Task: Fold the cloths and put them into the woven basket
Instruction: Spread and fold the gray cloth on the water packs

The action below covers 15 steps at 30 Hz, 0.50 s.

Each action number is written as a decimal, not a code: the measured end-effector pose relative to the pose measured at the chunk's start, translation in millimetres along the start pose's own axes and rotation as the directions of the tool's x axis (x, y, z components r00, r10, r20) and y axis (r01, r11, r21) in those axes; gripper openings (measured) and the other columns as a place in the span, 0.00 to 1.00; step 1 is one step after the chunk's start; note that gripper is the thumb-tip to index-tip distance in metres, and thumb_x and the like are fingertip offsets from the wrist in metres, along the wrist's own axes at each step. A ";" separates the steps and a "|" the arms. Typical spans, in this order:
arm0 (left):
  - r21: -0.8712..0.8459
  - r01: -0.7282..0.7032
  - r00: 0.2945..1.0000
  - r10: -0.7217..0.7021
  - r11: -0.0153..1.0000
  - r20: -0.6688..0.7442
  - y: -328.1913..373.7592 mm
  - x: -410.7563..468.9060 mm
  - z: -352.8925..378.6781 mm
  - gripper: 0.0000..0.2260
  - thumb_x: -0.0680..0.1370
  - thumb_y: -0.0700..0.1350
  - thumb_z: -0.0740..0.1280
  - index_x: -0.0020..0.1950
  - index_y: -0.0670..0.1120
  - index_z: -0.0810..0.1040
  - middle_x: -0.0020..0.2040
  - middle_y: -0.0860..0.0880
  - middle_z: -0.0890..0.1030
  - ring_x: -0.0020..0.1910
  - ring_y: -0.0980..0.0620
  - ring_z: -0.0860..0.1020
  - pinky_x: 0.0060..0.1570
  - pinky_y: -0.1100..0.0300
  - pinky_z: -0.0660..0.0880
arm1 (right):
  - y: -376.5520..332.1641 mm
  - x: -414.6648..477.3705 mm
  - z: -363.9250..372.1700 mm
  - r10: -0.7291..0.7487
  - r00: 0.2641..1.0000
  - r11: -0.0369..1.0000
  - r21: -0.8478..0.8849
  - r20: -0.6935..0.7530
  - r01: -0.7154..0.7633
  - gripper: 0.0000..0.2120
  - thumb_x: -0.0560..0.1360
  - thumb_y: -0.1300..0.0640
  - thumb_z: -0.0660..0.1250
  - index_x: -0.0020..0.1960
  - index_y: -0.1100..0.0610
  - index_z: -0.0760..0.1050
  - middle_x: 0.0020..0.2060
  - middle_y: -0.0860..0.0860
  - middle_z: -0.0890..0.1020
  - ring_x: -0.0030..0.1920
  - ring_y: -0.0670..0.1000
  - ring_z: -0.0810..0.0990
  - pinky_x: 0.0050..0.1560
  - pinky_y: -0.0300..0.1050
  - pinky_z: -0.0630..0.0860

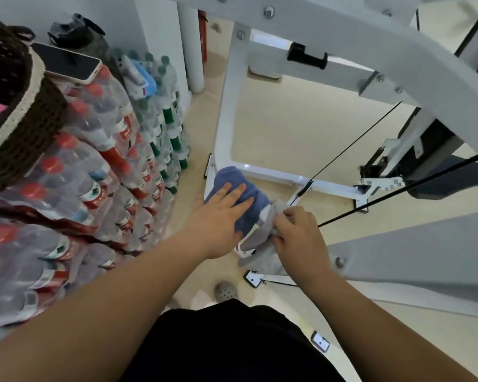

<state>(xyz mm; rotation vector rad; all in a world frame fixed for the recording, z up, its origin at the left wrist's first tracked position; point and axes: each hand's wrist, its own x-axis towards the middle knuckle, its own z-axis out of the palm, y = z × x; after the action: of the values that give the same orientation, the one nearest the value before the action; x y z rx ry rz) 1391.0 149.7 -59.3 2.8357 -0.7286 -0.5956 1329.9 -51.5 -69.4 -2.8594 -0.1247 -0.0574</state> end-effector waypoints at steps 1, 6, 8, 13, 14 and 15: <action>-0.015 0.000 1.000 0.000 1.000 0.008 -0.6 -0.3 0.5 0.32 0.80 0.58 0.60 0.80 0.59 0.49 0.81 0.56 0.41 0.80 0.51 0.41 0.74 0.39 0.51 | -1.3 -0.5 -0.5 -0.025 0.999 1.000 -0.002 -0.029 0.025 0.07 0.71 0.57 0.64 0.46 0.58 0.77 0.49 0.55 0.74 0.45 0.56 0.69 0.43 0.51 0.74; -0.342 -0.029 0.992 -0.014 0.939 -0.123 4.1 -8.0 -8.1 0.31 0.77 0.63 0.60 0.79 0.57 0.61 0.81 0.53 0.56 0.80 0.53 0.53 0.75 0.47 0.53 | -21.4 3.8 -25.7 -0.061 0.983 0.993 0.086 -0.175 0.077 0.05 0.72 0.61 0.69 0.42 0.60 0.74 0.44 0.55 0.74 0.42 0.56 0.72 0.40 0.47 0.73; -0.581 -0.149 0.941 -0.066 0.800 -0.333 8.8 -22.9 -13.3 0.28 0.75 0.61 0.61 0.72 0.49 0.73 0.72 0.53 0.72 0.71 0.58 0.67 0.72 0.57 0.63 | -35.2 6.8 -44.3 -0.078 0.973 0.987 0.119 -0.216 0.105 0.07 0.72 0.58 0.70 0.41 0.60 0.74 0.42 0.54 0.74 0.38 0.54 0.73 0.38 0.43 0.69; -0.650 -0.268 0.801 -0.210 0.712 -0.560 21.2 -67.9 -21.5 0.17 0.74 0.54 0.68 0.59 0.47 0.76 0.54 0.55 0.76 0.54 0.60 0.74 0.53 0.70 0.68 | -74.1 17.3 -85.5 0.005 0.987 0.968 0.249 -0.158 0.035 0.10 0.70 0.51 0.73 0.41 0.55 0.74 0.43 0.48 0.72 0.37 0.50 0.75 0.36 0.44 0.73; -0.646 -0.266 0.791 -0.221 0.715 -0.571 22.2 -73.9 -23.2 0.19 0.72 0.55 0.70 0.58 0.47 0.76 0.52 0.55 0.77 0.53 0.59 0.75 0.51 0.71 0.68 | -80.6 19.3 -90.5 0.027 0.991 0.957 0.288 -0.129 0.012 0.10 0.70 0.51 0.74 0.41 0.54 0.74 0.44 0.47 0.72 0.38 0.48 0.75 0.38 0.42 0.73; -0.656 -0.266 0.790 -0.230 0.707 -0.568 23.8 -79.5 -26.1 0.21 0.71 0.56 0.72 0.58 0.47 0.76 0.52 0.56 0.77 0.52 0.58 0.76 0.50 0.72 0.68 | -86.1 21.1 -94.3 0.037 0.993 0.942 0.337 -0.113 0.003 0.11 0.70 0.51 0.74 0.40 0.53 0.73 0.45 0.47 0.71 0.40 0.45 0.74 0.39 0.39 0.72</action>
<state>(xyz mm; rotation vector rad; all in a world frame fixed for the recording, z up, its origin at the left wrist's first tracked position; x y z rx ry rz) 1327.7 169.3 -2.9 2.0498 -0.2872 0.1016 1340.5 6.5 45.8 -2.5071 -0.0771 -0.1832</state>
